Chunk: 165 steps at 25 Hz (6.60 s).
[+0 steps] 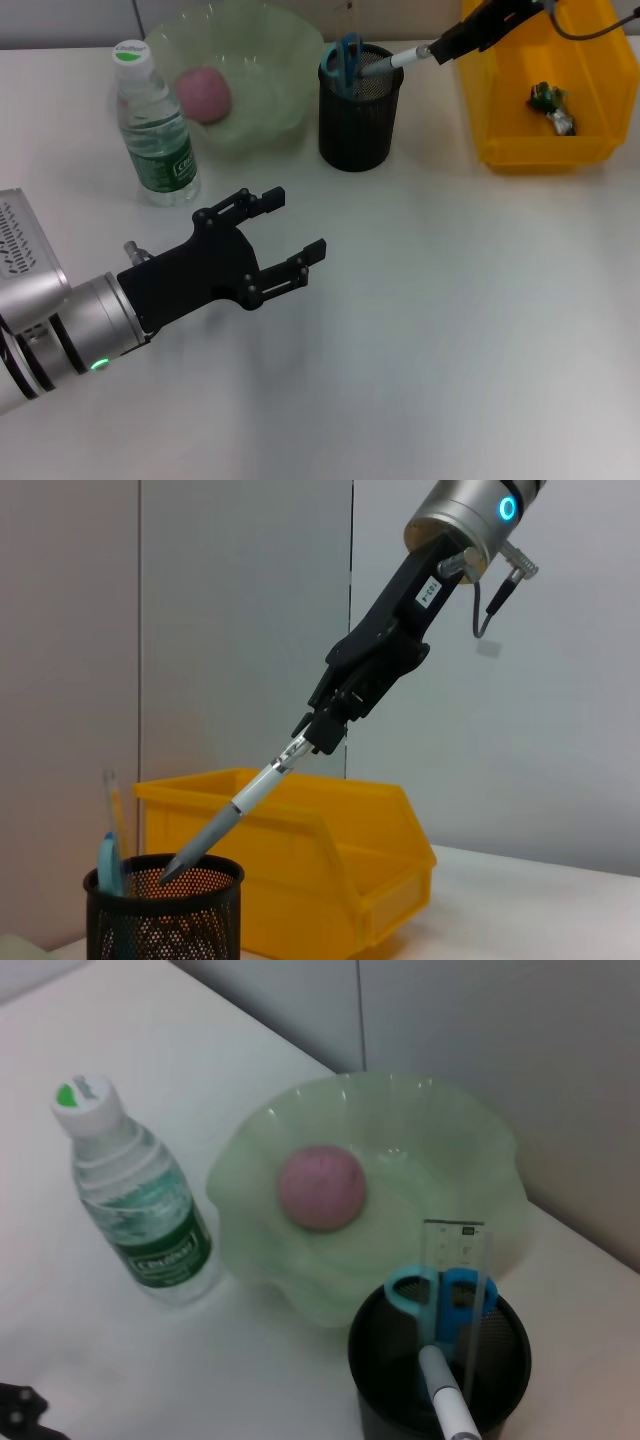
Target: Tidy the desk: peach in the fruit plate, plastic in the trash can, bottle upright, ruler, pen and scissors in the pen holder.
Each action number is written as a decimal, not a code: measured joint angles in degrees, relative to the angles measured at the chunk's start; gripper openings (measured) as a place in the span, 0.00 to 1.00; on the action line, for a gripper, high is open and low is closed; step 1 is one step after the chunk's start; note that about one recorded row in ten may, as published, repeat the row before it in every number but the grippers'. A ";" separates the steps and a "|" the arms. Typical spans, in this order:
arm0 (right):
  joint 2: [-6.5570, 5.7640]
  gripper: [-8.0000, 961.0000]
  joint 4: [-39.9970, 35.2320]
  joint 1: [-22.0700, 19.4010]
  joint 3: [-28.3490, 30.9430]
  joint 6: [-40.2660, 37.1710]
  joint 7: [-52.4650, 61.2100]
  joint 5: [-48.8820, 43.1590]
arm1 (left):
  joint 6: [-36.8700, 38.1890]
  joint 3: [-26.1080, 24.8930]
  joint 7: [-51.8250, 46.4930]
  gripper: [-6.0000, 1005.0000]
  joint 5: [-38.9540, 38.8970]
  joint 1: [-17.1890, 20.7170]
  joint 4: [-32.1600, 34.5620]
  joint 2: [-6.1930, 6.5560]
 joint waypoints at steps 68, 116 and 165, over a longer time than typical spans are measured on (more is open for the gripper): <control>6.65 0.69 -9.38 -14.89 -2.48 15.23 -15.99 24.91 | 0.53 -0.04 -0.23 0.78 0.02 0.87 0.94 0.27; 6.88 0.85 32.78 -32.27 5.73 -2.85 -80.39 41.72 | 10.24 12.30 -14.55 0.78 0.28 2.37 11.81 0.62; 6.97 0.85 34.76 -30.89 6.19 -1.40 -82.71 41.58 | 10.39 13.97 -15.51 0.78 0.45 1.86 12.67 0.44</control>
